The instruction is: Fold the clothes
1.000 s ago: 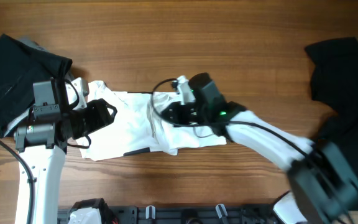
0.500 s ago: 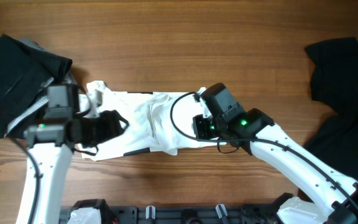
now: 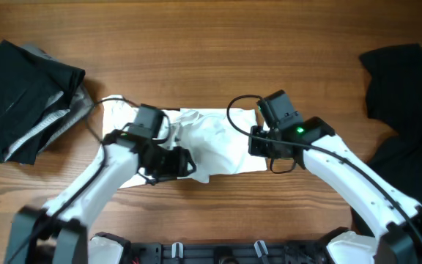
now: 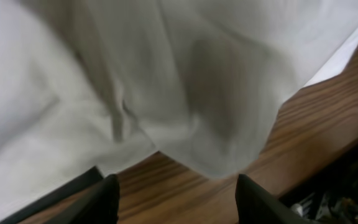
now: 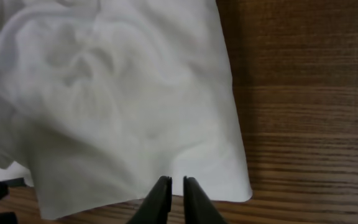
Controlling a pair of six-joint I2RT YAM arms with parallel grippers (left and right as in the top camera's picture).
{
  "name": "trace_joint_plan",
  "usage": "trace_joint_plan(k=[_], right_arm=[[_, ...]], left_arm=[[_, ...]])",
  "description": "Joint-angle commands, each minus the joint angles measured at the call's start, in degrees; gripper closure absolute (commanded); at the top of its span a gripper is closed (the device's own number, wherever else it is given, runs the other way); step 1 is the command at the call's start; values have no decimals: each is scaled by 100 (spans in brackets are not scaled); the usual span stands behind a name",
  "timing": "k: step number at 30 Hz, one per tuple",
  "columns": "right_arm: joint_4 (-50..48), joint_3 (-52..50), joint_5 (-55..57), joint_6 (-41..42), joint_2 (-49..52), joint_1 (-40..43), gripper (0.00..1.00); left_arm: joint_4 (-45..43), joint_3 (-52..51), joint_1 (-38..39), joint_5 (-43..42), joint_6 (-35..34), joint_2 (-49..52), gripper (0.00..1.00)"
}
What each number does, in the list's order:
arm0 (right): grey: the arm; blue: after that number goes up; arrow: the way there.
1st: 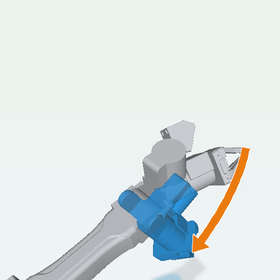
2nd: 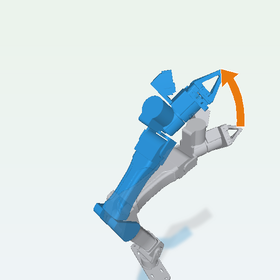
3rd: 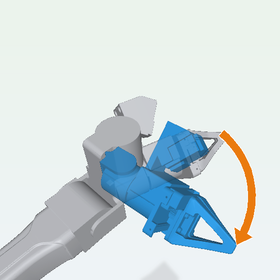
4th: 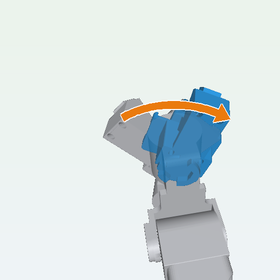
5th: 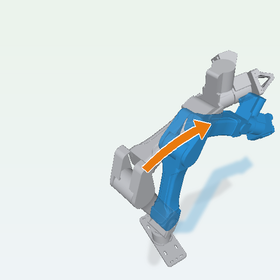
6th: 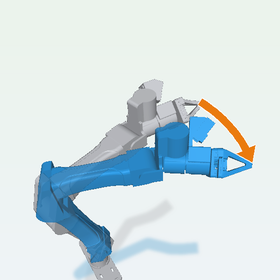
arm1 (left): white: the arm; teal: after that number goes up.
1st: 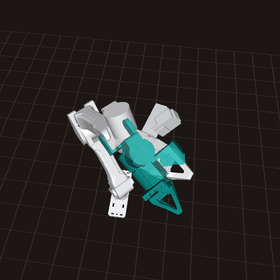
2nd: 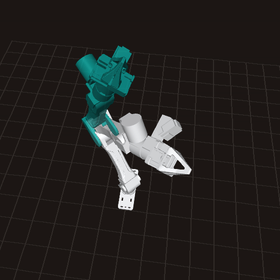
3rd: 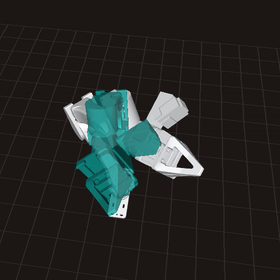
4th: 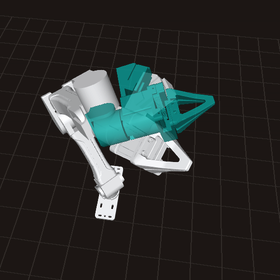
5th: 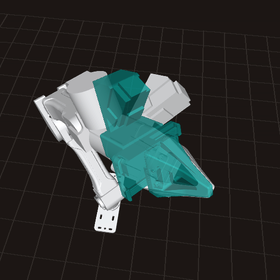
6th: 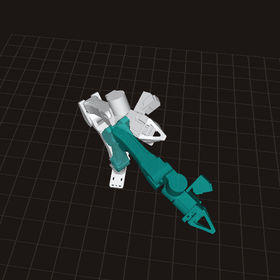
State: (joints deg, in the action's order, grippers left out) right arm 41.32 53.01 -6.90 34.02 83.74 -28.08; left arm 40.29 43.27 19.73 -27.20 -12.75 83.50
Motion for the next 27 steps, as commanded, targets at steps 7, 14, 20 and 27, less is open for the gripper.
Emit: trace_joint_plan(k=[7, 14, 20, 27], right_arm=[[26, -22, -44, -411, 1176, 11, 96], [-35, -22, -42, -503, 1484, 22, 96], [-37, -22, -42, -542, 1484, 42, 96], [-37, -22, -39, -557, 1484, 42, 96]], left_arm=[[-763, -68, 188, -46, -140, 1178, 48], [-817, -63, 186, -87, -138, 1207, 96], [-275, 273, -221, -319, -90, 887, 96], [-146, 402, -809, -181, 76, 203, 96]])
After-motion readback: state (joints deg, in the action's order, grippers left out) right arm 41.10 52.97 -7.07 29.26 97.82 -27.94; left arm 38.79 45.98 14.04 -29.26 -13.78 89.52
